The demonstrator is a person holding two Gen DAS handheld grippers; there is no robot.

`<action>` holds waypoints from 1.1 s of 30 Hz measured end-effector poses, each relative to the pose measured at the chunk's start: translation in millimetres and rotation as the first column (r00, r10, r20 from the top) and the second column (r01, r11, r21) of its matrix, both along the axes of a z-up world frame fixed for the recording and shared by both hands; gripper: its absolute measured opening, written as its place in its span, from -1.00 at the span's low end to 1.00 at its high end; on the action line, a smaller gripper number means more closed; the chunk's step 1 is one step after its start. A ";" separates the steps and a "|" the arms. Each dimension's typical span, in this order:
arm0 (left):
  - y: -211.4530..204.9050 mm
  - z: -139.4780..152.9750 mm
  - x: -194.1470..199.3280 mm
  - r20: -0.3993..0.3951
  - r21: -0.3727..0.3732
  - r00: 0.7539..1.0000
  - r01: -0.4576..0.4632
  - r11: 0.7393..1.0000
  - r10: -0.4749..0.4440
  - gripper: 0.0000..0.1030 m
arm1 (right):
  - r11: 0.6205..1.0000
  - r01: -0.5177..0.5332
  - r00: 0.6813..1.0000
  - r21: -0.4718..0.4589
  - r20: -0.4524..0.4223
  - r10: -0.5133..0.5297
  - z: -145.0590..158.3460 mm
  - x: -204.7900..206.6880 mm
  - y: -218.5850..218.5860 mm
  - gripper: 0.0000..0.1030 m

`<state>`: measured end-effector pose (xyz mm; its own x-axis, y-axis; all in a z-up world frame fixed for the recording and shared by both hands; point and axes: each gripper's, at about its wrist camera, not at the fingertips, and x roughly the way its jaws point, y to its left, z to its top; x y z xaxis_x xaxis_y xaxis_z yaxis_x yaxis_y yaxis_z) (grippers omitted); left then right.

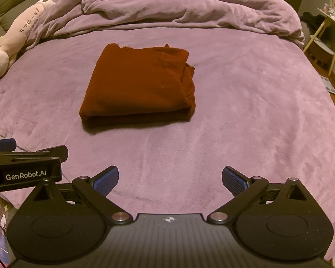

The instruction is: Fold small clothes

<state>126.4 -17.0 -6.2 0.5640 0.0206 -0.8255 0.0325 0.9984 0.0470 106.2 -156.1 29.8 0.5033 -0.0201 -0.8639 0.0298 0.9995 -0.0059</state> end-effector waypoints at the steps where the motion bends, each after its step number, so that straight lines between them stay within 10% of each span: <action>1: -0.1 0.1 -0.2 0.000 0.000 1.000 0.000 1.000 0.000 1.00 | 1.000 0.000 1.000 0.001 0.000 0.000 0.0 0.0 0.2 0.92; 33: -5.3 -6.3 -3.7 -0.013 -0.001 1.000 0.011 1.000 -0.011 1.00 | 1.000 0.009 1.000 -0.005 0.016 -0.009 1.3 -4.9 -0.8 0.92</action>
